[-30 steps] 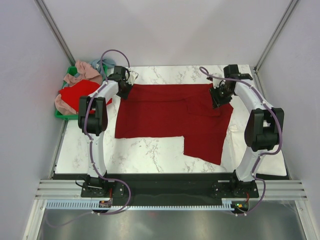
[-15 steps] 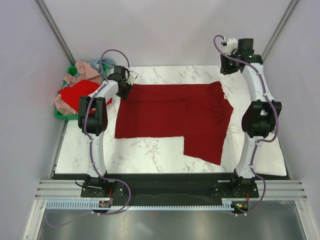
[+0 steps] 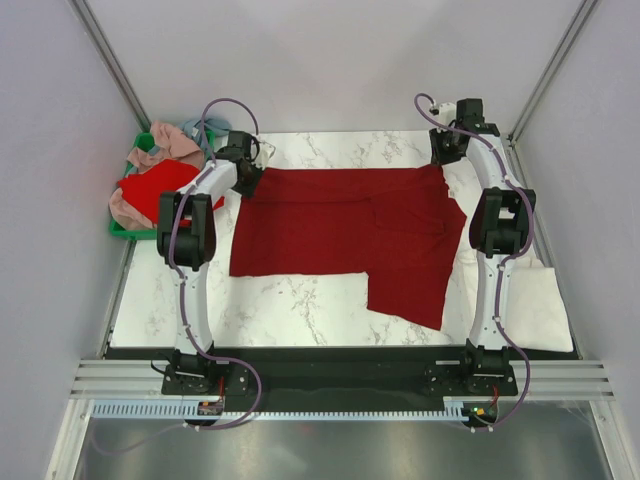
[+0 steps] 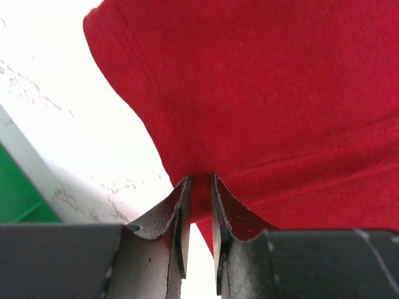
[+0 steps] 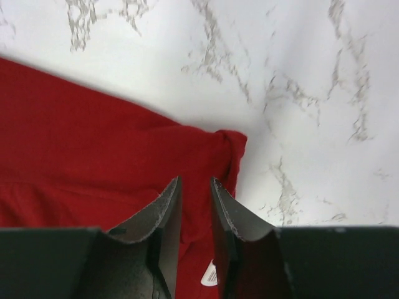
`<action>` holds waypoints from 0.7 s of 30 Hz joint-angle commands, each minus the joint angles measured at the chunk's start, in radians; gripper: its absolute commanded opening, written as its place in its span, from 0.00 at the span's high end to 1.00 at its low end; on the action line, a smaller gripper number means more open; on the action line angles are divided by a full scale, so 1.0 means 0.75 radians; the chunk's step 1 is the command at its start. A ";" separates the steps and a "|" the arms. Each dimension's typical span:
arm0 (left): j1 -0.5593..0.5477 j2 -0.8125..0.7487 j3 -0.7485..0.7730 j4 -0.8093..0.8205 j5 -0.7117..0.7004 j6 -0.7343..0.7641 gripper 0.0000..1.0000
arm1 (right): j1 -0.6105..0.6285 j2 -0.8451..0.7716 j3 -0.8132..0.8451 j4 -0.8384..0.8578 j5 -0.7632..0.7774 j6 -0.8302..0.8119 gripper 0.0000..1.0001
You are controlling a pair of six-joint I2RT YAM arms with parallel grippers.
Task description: Fold and stack the t-shirts
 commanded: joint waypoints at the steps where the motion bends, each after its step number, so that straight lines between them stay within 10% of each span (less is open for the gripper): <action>1: 0.008 0.046 0.088 0.003 -0.022 0.043 0.74 | 0.004 0.025 0.066 0.064 0.012 0.022 0.68; 21: -0.021 0.122 0.102 -0.004 -0.047 0.050 0.71 | 0.014 0.271 0.209 0.143 0.131 -0.013 0.67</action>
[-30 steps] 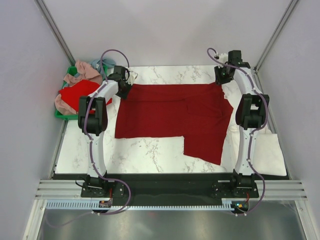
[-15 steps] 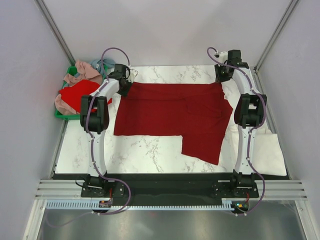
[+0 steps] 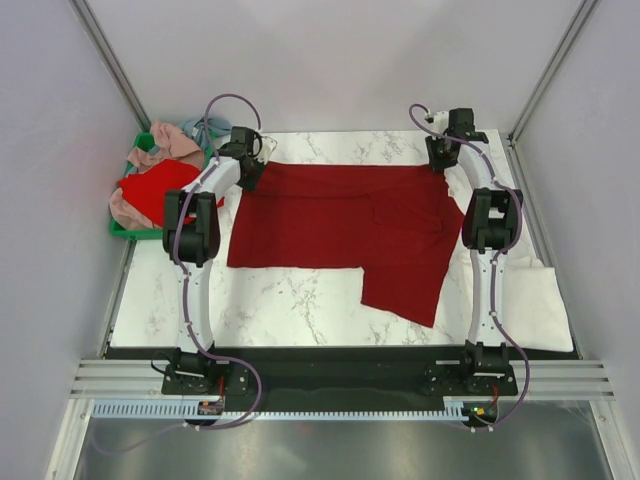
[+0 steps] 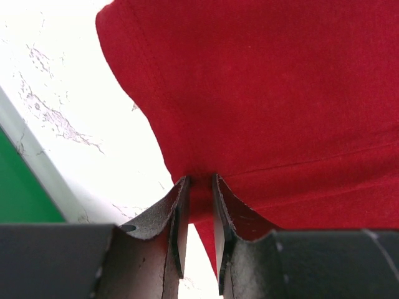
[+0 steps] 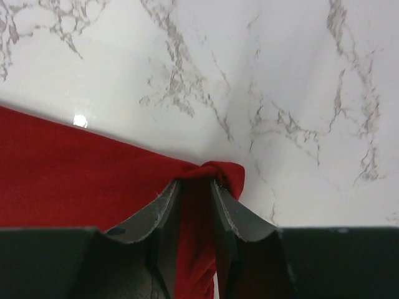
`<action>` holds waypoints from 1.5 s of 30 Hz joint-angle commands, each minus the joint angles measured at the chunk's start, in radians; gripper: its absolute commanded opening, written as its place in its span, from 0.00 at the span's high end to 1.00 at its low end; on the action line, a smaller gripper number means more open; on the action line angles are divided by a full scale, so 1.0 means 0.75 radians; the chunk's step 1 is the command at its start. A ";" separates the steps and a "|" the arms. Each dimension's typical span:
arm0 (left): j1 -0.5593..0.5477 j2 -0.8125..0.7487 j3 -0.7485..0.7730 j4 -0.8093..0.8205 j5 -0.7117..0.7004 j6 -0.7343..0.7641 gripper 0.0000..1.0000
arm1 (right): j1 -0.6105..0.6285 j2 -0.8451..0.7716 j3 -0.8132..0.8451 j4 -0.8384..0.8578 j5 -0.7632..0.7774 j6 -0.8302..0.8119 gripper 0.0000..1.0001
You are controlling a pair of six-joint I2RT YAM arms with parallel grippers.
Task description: Fold and stack the t-shirts
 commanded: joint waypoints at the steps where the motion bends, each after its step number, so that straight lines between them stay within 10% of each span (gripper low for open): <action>1: -0.018 0.016 -0.046 -0.020 -0.015 0.038 0.71 | 0.012 0.069 0.093 0.070 0.039 -0.012 0.67; 14: -0.048 -0.109 -0.070 -0.012 -0.097 0.042 0.74 | 0.018 0.081 0.222 0.238 0.004 0.013 0.58; 28: -0.048 -0.285 -0.109 -0.045 -0.050 -0.013 0.70 | 0.198 -0.720 -0.630 0.342 -0.192 -0.149 0.47; 45: -0.042 -0.346 -0.344 -0.182 0.289 -0.169 0.78 | 0.450 -0.715 -0.931 0.174 -0.112 -0.184 0.58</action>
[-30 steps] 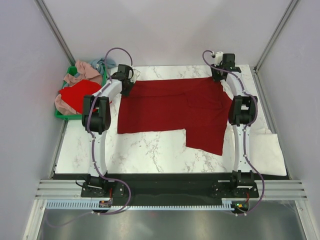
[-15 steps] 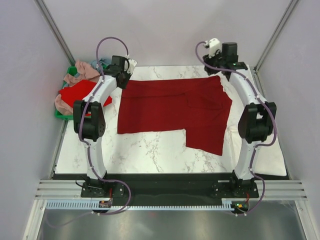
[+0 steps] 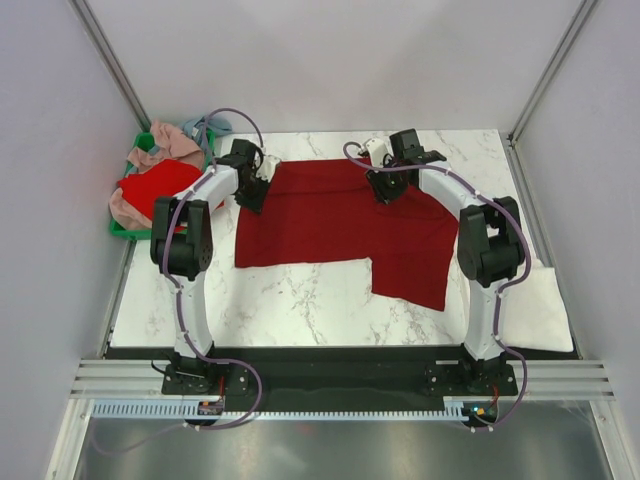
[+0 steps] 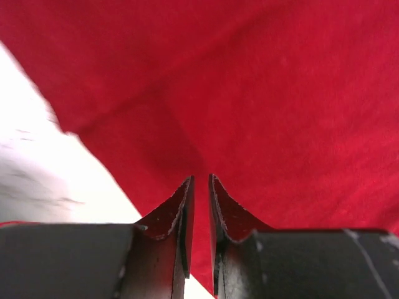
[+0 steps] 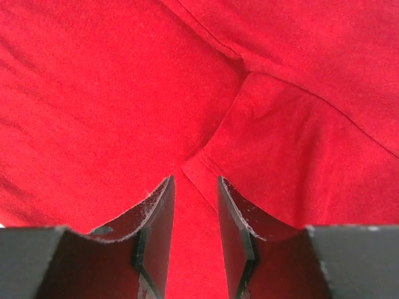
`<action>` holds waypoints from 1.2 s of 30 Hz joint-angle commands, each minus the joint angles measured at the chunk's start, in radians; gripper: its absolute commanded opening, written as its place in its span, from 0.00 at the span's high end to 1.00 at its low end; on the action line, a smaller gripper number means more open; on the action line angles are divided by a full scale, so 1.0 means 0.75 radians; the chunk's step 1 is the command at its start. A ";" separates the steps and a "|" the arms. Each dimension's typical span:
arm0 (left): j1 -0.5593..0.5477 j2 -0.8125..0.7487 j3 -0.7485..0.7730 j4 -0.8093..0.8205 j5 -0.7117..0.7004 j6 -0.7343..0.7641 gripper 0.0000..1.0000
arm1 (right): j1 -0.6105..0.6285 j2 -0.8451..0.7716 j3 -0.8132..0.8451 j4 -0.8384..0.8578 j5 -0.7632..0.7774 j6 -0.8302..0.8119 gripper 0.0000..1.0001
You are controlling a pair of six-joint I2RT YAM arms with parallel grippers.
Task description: Fold and stack the t-shirts
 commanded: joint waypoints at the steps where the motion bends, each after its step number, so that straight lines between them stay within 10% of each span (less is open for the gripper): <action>1: -0.002 -0.081 -0.062 -0.021 0.079 -0.053 0.78 | 0.016 0.005 0.010 -0.015 0.033 -0.009 0.59; 25: -0.002 -0.053 -0.093 -0.019 0.089 -0.084 0.79 | 0.024 0.164 0.097 -0.028 0.090 0.034 0.60; 36: 0.000 -0.045 -0.081 -0.017 0.087 -0.090 0.79 | 0.026 0.138 0.050 -0.026 0.114 0.028 0.90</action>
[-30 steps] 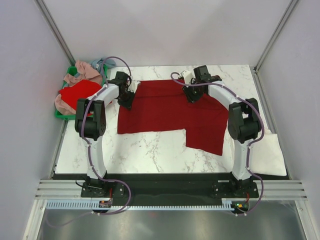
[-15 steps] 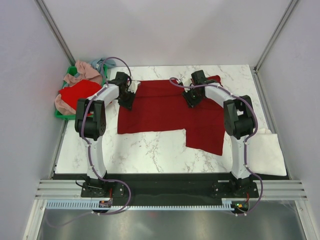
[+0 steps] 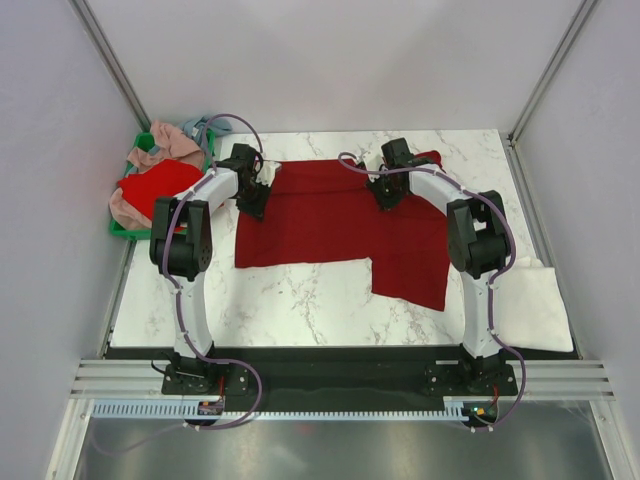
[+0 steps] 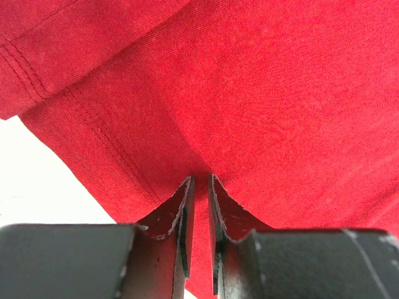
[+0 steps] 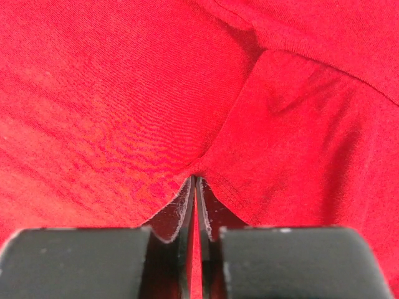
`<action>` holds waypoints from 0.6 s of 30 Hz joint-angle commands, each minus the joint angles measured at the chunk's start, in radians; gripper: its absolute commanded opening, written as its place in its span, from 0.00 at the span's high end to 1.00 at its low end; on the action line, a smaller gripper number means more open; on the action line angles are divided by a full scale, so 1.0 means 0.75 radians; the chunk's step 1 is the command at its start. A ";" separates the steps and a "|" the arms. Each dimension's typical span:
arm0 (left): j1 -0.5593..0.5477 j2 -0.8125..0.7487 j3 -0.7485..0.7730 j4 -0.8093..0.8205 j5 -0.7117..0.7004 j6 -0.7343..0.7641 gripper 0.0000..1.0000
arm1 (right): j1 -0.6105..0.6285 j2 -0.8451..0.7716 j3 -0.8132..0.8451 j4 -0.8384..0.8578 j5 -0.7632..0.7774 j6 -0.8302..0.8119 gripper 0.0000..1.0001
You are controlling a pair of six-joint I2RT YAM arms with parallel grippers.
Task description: Fold and stack the t-shirts
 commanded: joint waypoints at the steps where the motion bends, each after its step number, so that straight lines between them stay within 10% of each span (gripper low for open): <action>1: -0.002 -0.030 0.009 0.000 0.019 -0.038 0.79 | 0.008 -0.018 -0.004 0.015 0.009 -0.001 0.93; 4: 0.000 -0.026 0.019 0.000 0.021 -0.038 0.79 | 0.006 -0.025 -0.007 0.019 0.011 0.008 0.94; 10: -0.002 -0.026 0.021 0.000 0.019 -0.038 0.79 | 0.016 -0.027 0.032 0.027 0.011 0.055 0.66; 18: -0.002 -0.032 0.015 -0.002 0.011 -0.038 0.80 | 0.020 0.004 0.032 0.027 0.013 0.055 0.66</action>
